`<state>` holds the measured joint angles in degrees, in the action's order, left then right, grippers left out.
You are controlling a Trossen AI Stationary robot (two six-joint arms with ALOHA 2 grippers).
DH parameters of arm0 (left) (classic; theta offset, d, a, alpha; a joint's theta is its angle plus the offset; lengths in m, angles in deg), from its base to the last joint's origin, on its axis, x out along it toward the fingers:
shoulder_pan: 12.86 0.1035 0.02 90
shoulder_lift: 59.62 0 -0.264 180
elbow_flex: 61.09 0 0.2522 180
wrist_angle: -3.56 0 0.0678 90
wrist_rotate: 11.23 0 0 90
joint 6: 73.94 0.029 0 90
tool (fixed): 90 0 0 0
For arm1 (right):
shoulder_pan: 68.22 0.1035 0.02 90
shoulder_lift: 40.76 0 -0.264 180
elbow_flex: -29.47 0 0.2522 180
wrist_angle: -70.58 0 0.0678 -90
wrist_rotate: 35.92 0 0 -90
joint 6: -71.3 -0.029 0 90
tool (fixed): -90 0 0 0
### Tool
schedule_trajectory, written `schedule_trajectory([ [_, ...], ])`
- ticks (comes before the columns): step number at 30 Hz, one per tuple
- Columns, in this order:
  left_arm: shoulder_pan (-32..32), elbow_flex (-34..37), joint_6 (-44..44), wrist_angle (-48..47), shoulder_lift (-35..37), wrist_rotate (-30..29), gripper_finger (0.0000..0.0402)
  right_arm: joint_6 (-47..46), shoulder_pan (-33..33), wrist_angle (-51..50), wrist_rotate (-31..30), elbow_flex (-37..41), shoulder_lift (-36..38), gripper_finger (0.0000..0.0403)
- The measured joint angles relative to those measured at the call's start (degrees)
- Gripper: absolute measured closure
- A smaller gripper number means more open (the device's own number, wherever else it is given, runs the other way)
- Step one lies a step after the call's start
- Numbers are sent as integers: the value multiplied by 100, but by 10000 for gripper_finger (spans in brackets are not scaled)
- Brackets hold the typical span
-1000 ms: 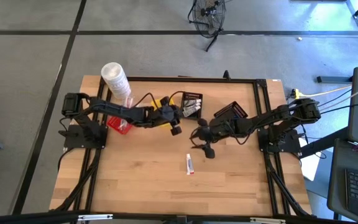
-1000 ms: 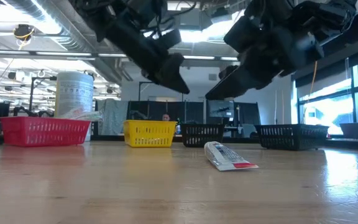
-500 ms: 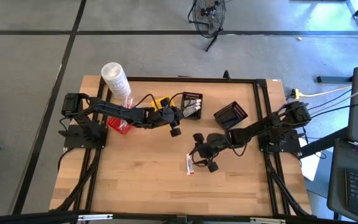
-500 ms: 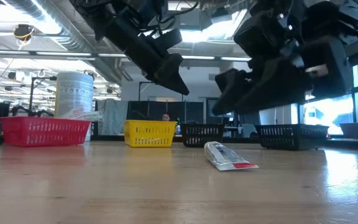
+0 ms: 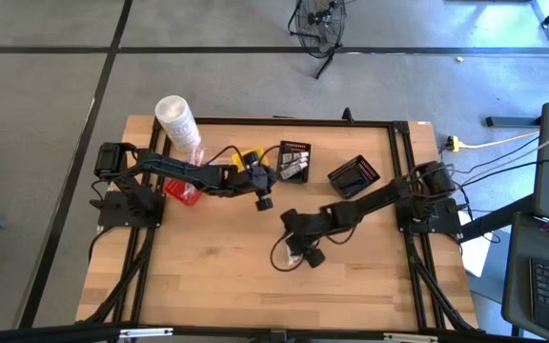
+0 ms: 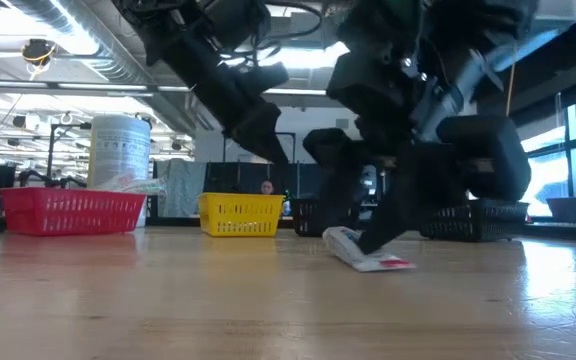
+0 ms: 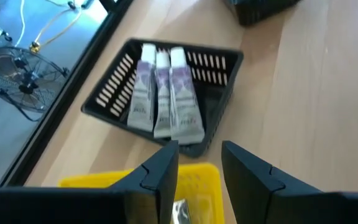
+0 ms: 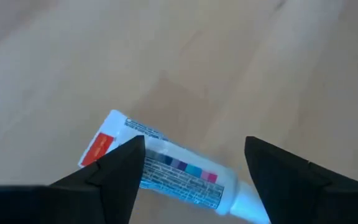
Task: Pick & Place Travel size toiletries
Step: Put the toothpaste into the left black bin
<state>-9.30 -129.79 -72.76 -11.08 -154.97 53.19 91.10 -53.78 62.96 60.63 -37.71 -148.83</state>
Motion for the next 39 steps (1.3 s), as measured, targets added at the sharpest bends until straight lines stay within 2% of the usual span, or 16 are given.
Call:
schedule_trajectory([
  [4, -14, 0, 7, -263, 0, -5, 283, 209, 7, -1458, -252, -595, 75, 135],
  [9, -14, 0, 7, -435, 0, -24, 285, 405, 5, -2550, -320, -1119, 79, 155],
  [11, -14, 0, -33, -512, 0, -24, 285, 249, 5, -2916, -320, -1283, 79, 162],
  [13, -16, 0, -163, -616, 0, -24, 285, -346, 5, -3129, -320, -1375, 79, 168],
  [17, -25, 0, -580, -896, 0, -26, 287, -2449, -13, -3112, -323, -1365, 79, 175],
  [20, -25, 0, -971, -1108, 0, -26, 290, -3976, 6, -3123, -616, -1272, 79, 179],
  [23, -25, 0, -1199, -1216, 0, -28, 294, -4802, 66, -2974, -856, -1199, 79, 182],
  [30, -96, -2, -1787, -1521, 0, -27, 304, -5502, 308, -2515, -1275, -1197, 44, 192],
  [35, -220, -11, -2382, -1787, 7, -48, 311, -5543, 441, -2457, -1729, -1195, -273, 200],
  [39, -465, -11, -2463, -1825, 137, -41, 313, -5465, 426, -2442, -1942, -1212, -503, 211],
])
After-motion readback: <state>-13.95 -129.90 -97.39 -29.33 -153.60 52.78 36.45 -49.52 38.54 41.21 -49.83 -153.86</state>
